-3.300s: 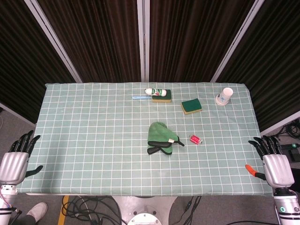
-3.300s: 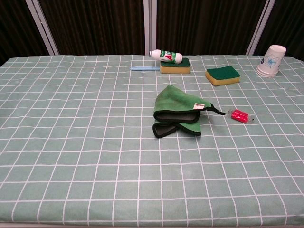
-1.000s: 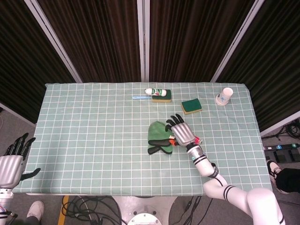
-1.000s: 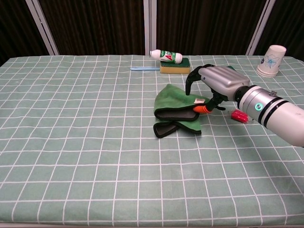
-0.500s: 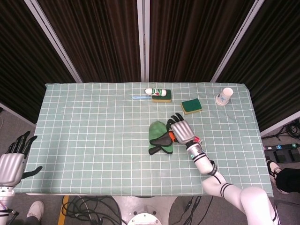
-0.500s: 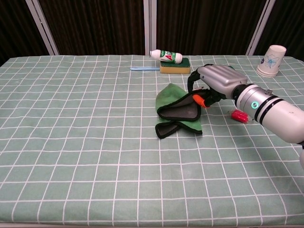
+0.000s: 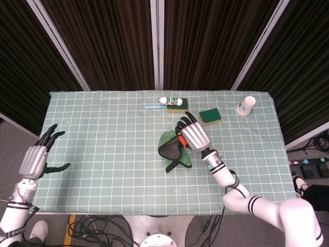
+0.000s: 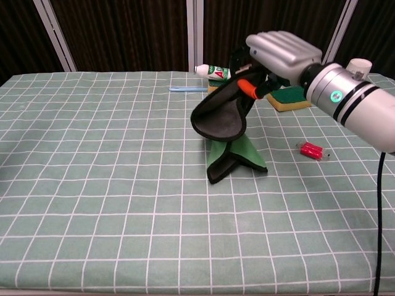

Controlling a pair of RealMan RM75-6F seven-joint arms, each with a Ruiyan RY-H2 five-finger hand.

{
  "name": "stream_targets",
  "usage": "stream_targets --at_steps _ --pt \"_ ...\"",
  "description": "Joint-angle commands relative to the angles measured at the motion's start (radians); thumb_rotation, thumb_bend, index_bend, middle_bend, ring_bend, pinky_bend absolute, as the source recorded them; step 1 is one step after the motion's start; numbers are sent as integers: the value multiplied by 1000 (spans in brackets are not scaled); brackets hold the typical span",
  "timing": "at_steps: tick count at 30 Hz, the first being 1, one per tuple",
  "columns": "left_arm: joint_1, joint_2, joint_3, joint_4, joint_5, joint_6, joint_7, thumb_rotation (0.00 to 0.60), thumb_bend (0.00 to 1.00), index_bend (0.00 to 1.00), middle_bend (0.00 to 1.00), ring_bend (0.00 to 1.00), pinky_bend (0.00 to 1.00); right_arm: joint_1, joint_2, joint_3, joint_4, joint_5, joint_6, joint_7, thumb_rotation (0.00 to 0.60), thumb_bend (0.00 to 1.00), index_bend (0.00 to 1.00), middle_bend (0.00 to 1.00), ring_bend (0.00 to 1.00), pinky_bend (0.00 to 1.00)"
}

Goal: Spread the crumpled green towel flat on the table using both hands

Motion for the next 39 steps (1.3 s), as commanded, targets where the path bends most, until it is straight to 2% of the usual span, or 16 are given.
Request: stream_targets --at_steps 1,10,15,19,23,29,33,37,39 --pt "-55 -23 -38 -4 -37 -61 -39 600 63 234 109 134 281 25 83 62 -118 36 13 -105 600 518 719 371 212 121" --pt "-169 -62 -91 12 -124 -218 -126 600 57 268 109 134 282 57 183 139 -272 89 48 -324 600 517 718 366 206 120" --pt "-208 -85 -91 28 -143 -278 -160 600 50 288 115 134 282 90 213 156 -334 113 45 -480 600 521 714 358 188 112" --pt "-234 -104 -85 44 -164 -332 -191 590 38 288 129 135 282 125 203 160 -372 157 15 -567 600 519 715 354 173 88" --pt "-258 -132 -84 70 -195 -376 -201 481 21 288 129 135 282 179 157 145 -366 209 -31 -685 600 519 715 349 164 74" --pt "-282 -177 -74 123 -266 -407 -105 407 4 288 129 135 283 264 53 133 -287 311 -70 -864 600 525 714 349 161 67" --pt "-293 -197 -75 137 -314 -428 -68 343 0 288 129 134 282 306 -3 145 -229 407 -68 -978 600 529 718 348 160 62" --pt "-307 -219 -83 150 -351 -451 -54 229 0 288 129 135 282 342 -56 153 -212 500 -57 -1056 600 530 718 346 160 61" --pt "-316 -229 -87 157 -369 -464 -43 192 0 288 129 135 283 357 -80 153 -202 523 -51 -1072 598 529 717 346 159 58"
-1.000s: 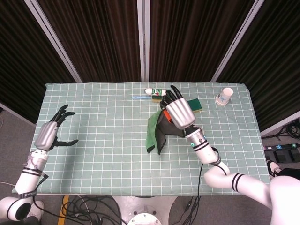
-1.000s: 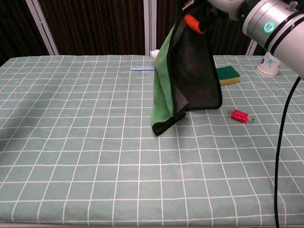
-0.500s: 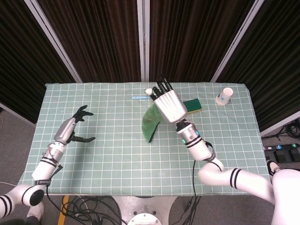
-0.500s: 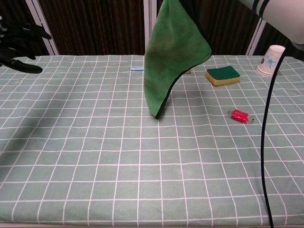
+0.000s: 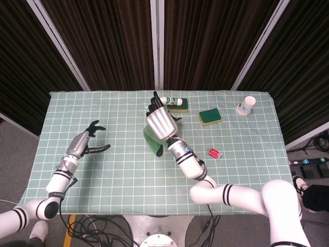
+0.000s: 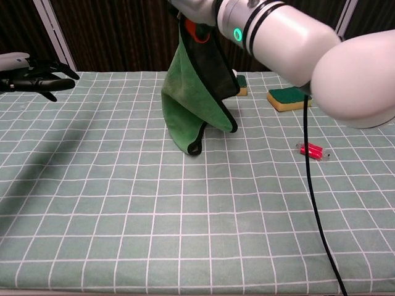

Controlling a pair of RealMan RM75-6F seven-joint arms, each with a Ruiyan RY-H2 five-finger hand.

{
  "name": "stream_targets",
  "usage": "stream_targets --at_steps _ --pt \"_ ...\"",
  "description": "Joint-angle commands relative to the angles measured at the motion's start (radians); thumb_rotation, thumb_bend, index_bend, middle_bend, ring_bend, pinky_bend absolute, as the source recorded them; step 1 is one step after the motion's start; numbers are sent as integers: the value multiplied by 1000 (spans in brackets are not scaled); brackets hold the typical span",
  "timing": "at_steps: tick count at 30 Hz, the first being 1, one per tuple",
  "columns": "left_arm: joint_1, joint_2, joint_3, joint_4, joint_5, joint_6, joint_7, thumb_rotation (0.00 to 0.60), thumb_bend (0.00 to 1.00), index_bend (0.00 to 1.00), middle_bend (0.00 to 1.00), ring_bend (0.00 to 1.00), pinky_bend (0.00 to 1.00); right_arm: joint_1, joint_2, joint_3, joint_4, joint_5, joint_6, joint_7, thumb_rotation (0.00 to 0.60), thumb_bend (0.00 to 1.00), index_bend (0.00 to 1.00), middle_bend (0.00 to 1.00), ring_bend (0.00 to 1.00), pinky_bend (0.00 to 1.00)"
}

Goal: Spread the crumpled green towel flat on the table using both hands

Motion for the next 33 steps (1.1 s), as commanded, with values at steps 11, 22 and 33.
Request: stream_targets --at_steps 11,22,33 --pt "-67 -61 -11 23 -115 -46 146 157 0 288 129 134 284 144 -161 42 123 115 16 -42 597 527 715 344 147 50" --pt "-128 -78 -34 -5 -210 -42 283 153 0 288 129 134 283 225 -201 102 200 145 103 -80 574 530 714 334 141 49" --pt "-129 -67 -32 -16 -196 -35 279 152 0 288 129 134 284 189 -47 124 89 152 161 -96 559 530 712 327 120 18"
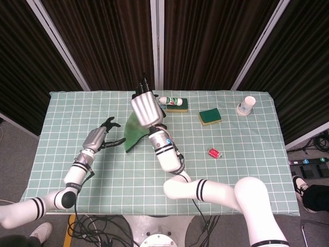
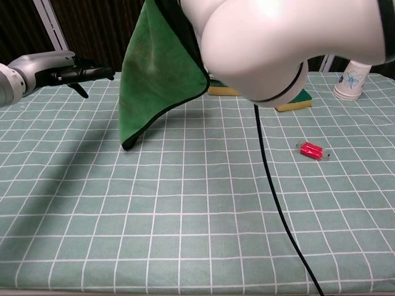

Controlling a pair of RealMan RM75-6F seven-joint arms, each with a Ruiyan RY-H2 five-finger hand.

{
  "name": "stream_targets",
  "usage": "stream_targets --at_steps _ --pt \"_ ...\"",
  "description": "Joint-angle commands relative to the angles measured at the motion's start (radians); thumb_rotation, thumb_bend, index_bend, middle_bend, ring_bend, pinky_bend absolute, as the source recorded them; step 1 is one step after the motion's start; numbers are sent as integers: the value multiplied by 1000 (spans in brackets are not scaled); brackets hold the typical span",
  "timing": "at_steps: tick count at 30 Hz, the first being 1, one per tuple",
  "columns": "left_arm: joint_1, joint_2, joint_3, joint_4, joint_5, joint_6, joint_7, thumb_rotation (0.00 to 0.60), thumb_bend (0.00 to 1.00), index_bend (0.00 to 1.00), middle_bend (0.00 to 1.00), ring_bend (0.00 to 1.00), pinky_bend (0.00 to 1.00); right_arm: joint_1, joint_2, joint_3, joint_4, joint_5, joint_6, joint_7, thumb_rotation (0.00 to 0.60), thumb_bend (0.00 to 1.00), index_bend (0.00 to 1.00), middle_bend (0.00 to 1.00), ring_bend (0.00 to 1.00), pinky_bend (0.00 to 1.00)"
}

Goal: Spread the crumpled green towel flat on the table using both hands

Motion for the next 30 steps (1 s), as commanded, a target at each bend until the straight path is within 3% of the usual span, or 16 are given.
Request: stream_targets --at_steps 1,8,15,20,24,26,30 --pt "5 0 6 0 12 1 -8 153 0 288 129 134 284 -32 73 -9 -91 10 31 -36 559 531 712 325 112 8" --pt "14 -2 17 -3 37 5 -27 153 0 288 129 134 283 -43 117 -65 -211 44 25 -89 560 530 709 320 89 0" --pt "12 -9 24 0 20 -9 -24 129 0 287 129 135 284 15 -8 -112 -87 108 -36 -102 562 528 703 317 86 0" --pt "2 -21 30 6 -3 -22 -5 68 0 276 129 135 283 54 -109 -111 15 143 -50 -94 557 531 694 306 82 0" --pt "-11 -45 36 22 -12 -10 32 63 0 275 129 135 284 77 -153 -94 71 154 -67 -72 564 528 694 302 81 0" --pt "-17 -60 41 32 -25 -6 54 94 0 275 129 134 283 79 -160 -88 80 151 -69 -54 562 529 693 302 81 0" --pt "-21 -88 54 54 -46 9 93 239 0 275 129 135 283 70 -155 -86 65 139 -58 -30 562 530 690 299 80 0"
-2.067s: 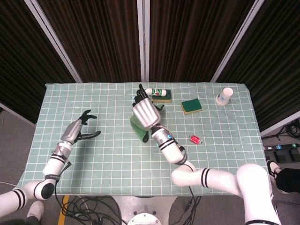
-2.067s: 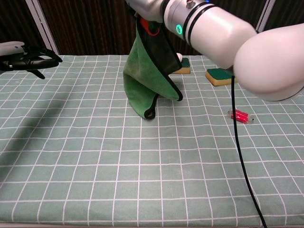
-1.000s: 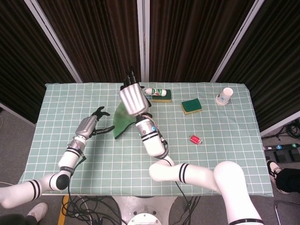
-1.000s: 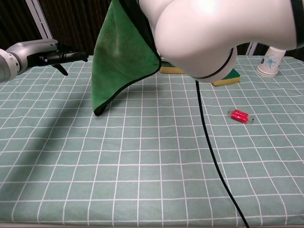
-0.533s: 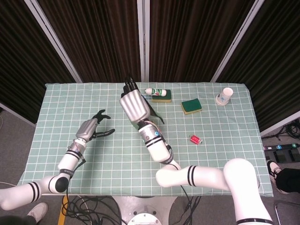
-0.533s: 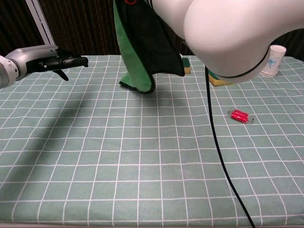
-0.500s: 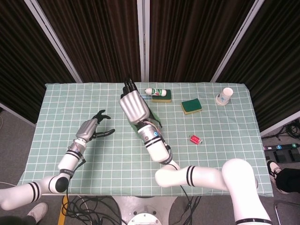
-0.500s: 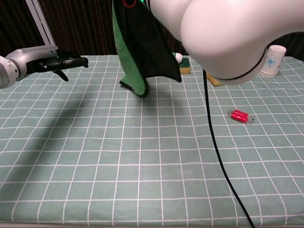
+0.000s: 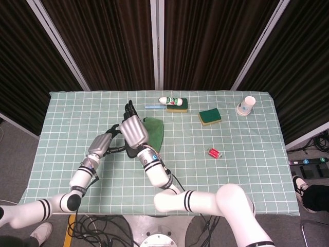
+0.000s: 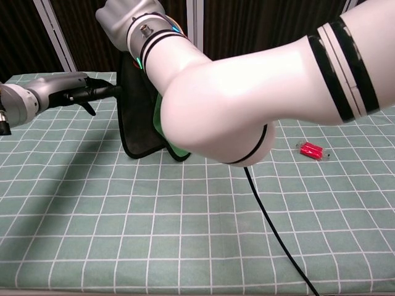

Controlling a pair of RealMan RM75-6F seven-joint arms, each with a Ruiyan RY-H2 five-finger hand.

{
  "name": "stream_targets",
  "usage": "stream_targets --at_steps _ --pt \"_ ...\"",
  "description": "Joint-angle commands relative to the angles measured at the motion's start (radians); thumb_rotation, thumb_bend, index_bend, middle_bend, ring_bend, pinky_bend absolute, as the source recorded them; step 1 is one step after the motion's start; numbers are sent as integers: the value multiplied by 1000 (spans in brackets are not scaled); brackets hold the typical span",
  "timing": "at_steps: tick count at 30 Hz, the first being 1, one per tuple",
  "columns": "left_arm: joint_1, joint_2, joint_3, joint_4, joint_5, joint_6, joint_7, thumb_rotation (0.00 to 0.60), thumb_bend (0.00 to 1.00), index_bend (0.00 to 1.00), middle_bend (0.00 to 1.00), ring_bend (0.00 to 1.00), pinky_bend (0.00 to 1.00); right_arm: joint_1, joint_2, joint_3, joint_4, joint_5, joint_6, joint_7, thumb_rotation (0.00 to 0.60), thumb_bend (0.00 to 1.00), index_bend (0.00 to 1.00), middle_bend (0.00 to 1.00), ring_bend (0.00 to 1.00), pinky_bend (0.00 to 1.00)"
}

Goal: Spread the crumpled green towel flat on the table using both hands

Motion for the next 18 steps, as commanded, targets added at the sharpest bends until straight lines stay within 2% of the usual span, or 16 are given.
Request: stream_targets --at_steps 1,5,11,18 --pt "-5 -27 12 21 -23 14 31 254 0 275 129 135 284 -8 6 4 -17 -9 11 15 562 531 689 299 80 0" --pt "-7 -52 16 39 -49 12 52 287 0 275 129 134 283 -21 24 11 -50 -13 26 33 560 529 688 298 80 0" --pt "-14 -84 11 65 -84 6 71 288 0 283 129 135 284 -41 55 17 -102 -16 44 53 563 530 687 296 81 0" --pt "-26 -125 -1 111 -130 2 99 341 14 362 139 134 285 -70 88 8 -174 -24 71 72 564 529 687 296 81 0"
